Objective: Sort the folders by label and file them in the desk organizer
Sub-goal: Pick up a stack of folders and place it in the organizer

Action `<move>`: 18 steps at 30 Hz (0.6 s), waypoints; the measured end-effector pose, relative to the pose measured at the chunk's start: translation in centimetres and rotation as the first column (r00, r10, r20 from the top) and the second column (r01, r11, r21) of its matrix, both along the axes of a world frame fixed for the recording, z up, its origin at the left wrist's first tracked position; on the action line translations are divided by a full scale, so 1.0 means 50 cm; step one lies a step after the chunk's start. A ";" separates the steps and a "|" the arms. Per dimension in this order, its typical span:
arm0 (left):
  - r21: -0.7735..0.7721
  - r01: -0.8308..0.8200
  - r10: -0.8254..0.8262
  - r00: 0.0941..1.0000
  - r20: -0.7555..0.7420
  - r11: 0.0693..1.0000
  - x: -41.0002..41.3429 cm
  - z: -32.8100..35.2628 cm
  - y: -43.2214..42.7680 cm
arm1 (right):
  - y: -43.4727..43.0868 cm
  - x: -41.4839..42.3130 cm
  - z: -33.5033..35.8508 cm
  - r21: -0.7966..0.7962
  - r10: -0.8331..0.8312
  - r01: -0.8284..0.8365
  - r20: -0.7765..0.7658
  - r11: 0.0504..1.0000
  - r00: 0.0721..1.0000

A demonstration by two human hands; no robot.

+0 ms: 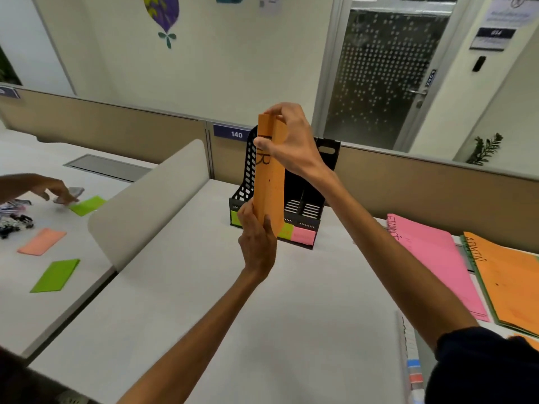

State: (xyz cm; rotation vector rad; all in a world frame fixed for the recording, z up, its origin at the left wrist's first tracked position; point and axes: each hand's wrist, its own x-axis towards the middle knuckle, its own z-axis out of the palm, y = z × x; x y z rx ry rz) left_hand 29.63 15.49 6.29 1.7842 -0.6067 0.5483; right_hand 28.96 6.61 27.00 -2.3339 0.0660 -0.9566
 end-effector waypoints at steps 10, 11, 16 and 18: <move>0.080 0.232 -0.234 0.972 0.009 0.969 0.197 -0.006 0.073 | 0.056 0.133 0.045 -0.007 -0.088 0.088 0.026 0.996 0.996; 0.066 0.250 -0.251 0.968 0.013 0.966 0.210 -0.012 0.083 | 0.060 0.144 0.051 0.004 -0.099 0.099 0.034 0.995 0.995; -0.002 0.305 -0.305 0.952 0.004 0.952 0.283 -0.027 0.122 | 0.065 0.194 0.090 0.056 -0.156 0.150 0.117 0.987 0.981; -0.002 0.356 -0.356 0.934 -0.033 0.935 0.310 -0.025 0.130 | 0.067 0.215 0.095 0.064 -0.183 0.176 0.131 0.982 0.974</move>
